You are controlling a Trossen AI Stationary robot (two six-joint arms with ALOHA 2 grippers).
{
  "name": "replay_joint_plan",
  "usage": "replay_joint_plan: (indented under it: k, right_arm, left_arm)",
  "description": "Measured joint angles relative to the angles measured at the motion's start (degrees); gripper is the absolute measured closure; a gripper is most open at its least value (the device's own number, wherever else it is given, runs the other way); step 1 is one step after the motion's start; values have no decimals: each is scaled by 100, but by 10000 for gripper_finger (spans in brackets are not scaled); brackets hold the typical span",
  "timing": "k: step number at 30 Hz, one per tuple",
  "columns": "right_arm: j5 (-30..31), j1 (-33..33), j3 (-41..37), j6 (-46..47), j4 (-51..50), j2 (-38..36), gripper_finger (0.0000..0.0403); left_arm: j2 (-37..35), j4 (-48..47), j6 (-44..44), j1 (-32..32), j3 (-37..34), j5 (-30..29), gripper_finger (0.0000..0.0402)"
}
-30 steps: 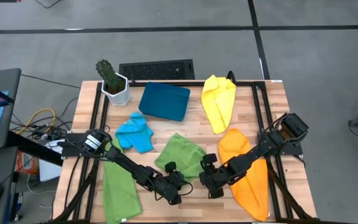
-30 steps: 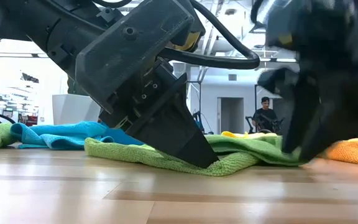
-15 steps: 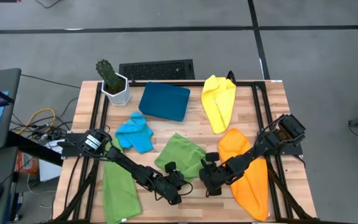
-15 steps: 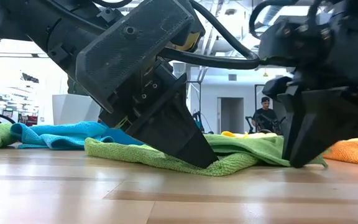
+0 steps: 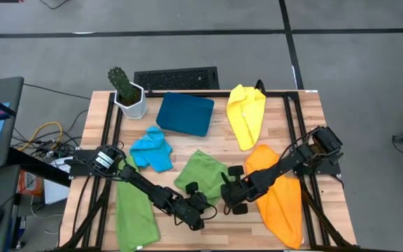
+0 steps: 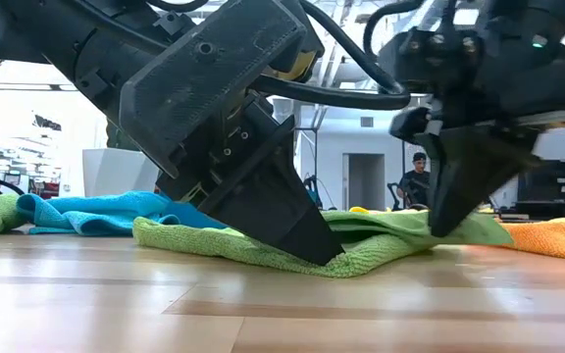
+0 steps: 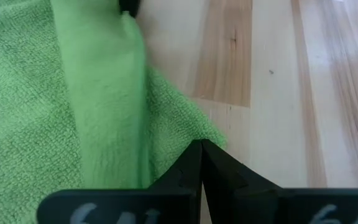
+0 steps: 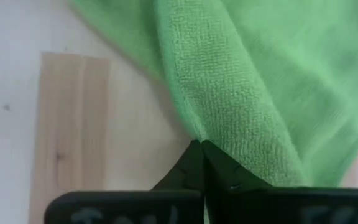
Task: Fold microfiber towels
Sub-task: Fold the right green towel
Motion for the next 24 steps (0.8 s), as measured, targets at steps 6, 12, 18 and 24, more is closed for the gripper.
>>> replay_joint_plan:
  k: [6, 12, 18, 24]
  right_arm:
    - [2, -289, 174, -493, 5, -8, 387]
    - [0, -579, 232, -730, -25, -13, 361]
    - [-296, -731, 232, -1142, -10, -17, 355]
    - [-337, -894, 243, -1391, 138, -109, 320]
  left_arm:
    - [2, 0, -37, -1, -2, 4, 402]
    - [4, -2, -37, -2, -2, 22, 402]
    - [4, -4, -37, 0, -4, 24, 402]
    - [7, -4, -107, 0, -4, 19, 402]
